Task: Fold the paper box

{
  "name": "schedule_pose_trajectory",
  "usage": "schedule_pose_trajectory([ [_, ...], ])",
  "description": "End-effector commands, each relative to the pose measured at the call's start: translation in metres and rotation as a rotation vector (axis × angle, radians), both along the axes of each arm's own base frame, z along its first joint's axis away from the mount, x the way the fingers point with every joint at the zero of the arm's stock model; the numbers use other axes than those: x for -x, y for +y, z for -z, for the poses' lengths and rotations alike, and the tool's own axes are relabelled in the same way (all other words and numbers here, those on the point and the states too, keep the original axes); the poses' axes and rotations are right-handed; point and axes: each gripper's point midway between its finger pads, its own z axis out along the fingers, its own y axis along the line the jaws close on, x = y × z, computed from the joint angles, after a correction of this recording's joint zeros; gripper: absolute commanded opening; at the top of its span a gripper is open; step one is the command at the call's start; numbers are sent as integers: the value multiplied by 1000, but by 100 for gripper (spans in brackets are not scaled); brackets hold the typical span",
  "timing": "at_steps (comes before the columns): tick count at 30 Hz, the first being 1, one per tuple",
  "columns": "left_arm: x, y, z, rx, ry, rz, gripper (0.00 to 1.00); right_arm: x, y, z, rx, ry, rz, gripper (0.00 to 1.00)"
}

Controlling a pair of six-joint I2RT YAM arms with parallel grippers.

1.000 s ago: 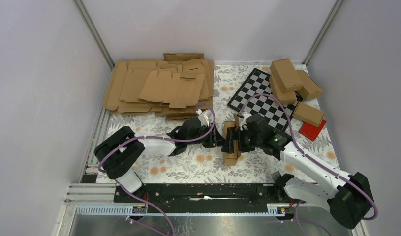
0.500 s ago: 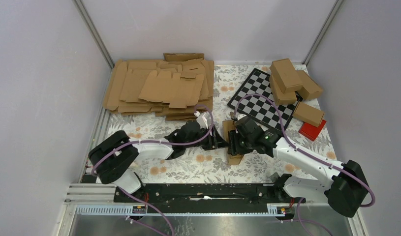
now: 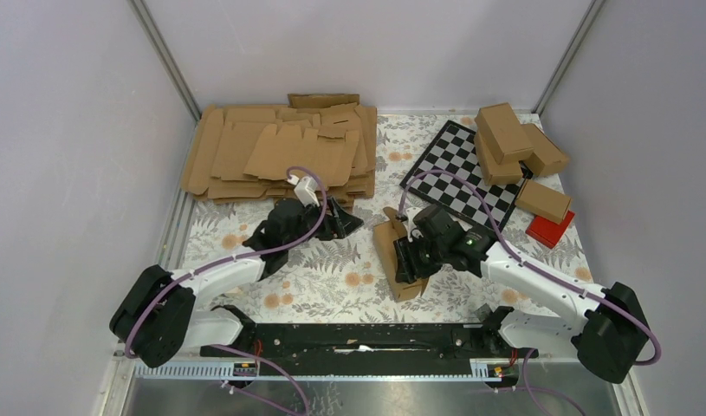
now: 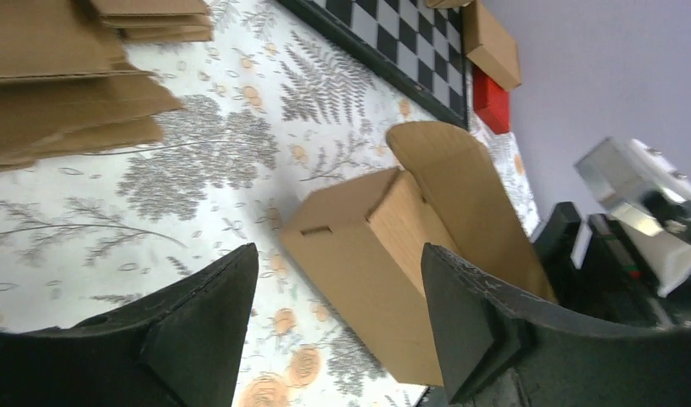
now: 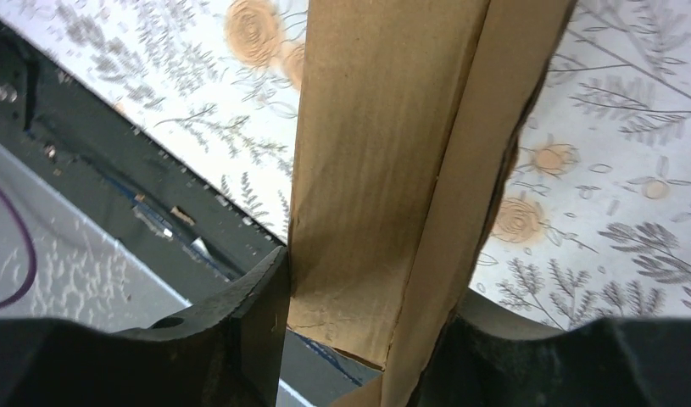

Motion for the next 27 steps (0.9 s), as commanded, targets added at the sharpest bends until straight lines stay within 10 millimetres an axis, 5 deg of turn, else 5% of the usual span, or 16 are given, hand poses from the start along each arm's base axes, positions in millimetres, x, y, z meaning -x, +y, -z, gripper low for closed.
schedule_pose_trajectory([
  [1, -9, 12, -14, -2, -181, 33, 75, 7, 24, -20, -108, -14, -167, 42],
  [7, -7, 12, -44, 137, -335, 109, 79, -3, 31, -20, -87, -38, -219, 43],
  [11, -18, 30, -32, 125, -304, 51, 89, -15, 36, -19, -58, -46, -218, 43],
  [17, -27, 53, -29, 73, -332, -36, 90, -19, 38, -20, -33, -50, -252, 45],
  [27, -11, 31, -32, 120, -381, 151, 88, 0, 24, -11, 15, 34, -287, 43],
])
